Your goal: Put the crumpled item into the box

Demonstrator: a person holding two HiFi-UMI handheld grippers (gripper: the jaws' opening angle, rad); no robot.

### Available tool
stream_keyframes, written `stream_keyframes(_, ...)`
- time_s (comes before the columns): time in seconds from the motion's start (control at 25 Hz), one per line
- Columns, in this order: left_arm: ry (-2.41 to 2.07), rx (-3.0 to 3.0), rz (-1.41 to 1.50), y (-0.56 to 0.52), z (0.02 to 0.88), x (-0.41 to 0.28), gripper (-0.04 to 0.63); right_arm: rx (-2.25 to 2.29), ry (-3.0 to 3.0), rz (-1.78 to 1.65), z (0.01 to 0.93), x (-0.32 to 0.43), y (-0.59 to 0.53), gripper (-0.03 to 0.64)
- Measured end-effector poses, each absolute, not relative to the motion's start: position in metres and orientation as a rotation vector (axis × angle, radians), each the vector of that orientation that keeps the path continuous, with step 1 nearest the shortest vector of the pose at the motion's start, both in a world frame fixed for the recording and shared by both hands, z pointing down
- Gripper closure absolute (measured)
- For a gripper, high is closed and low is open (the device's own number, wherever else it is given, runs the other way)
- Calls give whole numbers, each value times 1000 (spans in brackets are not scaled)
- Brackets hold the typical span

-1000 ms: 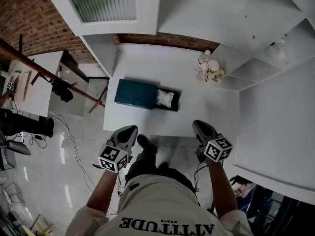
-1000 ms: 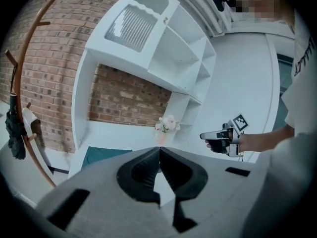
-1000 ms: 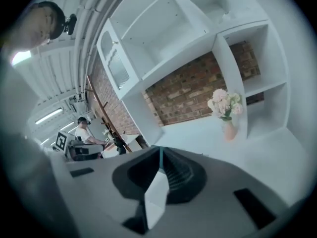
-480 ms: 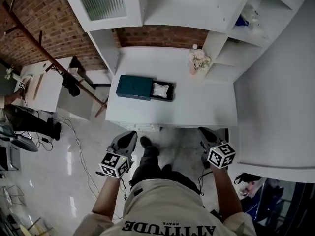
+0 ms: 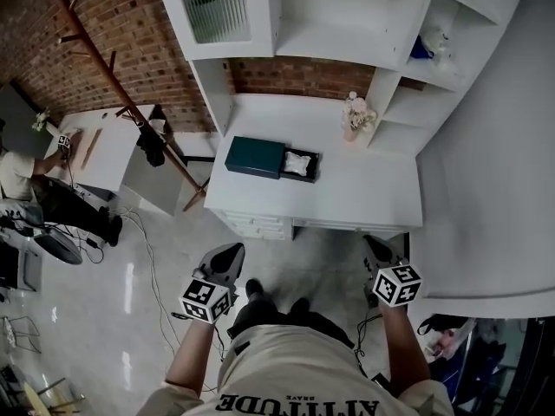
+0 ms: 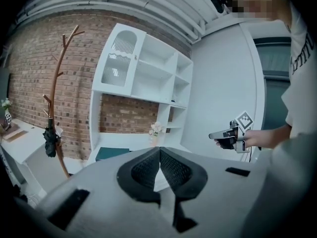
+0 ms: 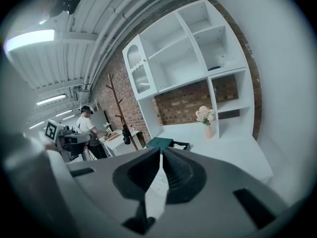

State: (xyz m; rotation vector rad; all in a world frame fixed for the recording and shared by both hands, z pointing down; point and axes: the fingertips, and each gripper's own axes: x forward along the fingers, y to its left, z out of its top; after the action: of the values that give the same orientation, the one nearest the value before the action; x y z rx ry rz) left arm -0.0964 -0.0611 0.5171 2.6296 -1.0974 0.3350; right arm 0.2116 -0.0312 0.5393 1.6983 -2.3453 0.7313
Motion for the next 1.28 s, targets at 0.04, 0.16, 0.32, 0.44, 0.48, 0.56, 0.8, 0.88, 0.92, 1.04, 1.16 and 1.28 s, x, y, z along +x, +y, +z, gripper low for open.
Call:
stream_keyframes(0.04,-1103,2631,333,-59,515,-101,569,1707,-2344,726,537,209,-29,578)
stream_keyframes(0.16,-1114,2629,316,-55,510,-117,569,1730,-2350,717,529,199,-23,579)
stream_keyframes(0.32,-1104,2644,307,-50,504,-139,569,1753,-2361,674,515,180,-14,578)
stream_keyframes(0.44,-1088,2696,322,-48,495,-155,569,1768,-2359,590,503,163,-10,578)
stream_keyframes(0.48,-1082,2715,326,-48,492,-160,569,1773,-2355,560,499,157,-9,578)
stream_keyframes(0.56,-1072,2738,318,-51,485,-174,569,1786,-2350,514,490,145,-7,578)
stream_keyframes(0.8,-1107,2776,260,-66,466,-211,569,1847,-2355,427,469,120,-1,578)
stream_keyframes(0.88,-1117,2796,238,-70,459,-219,569,1864,-2357,403,463,113,0,578)
stream_keyframes(0.92,-1120,2804,230,-72,457,-222,569,1871,-2360,394,460,111,0,578)
stream_keyframes(1.04,-1121,2814,216,-76,451,-228,569,1895,-2360,382,453,106,1,580)
stream_keyframes(1.16,-1118,2817,208,-78,449,-232,569,1919,-2368,367,445,103,2,580)
stream_keyframes(1.28,-1115,2820,195,-79,447,-233,569,1934,-2365,345,440,103,2,580)
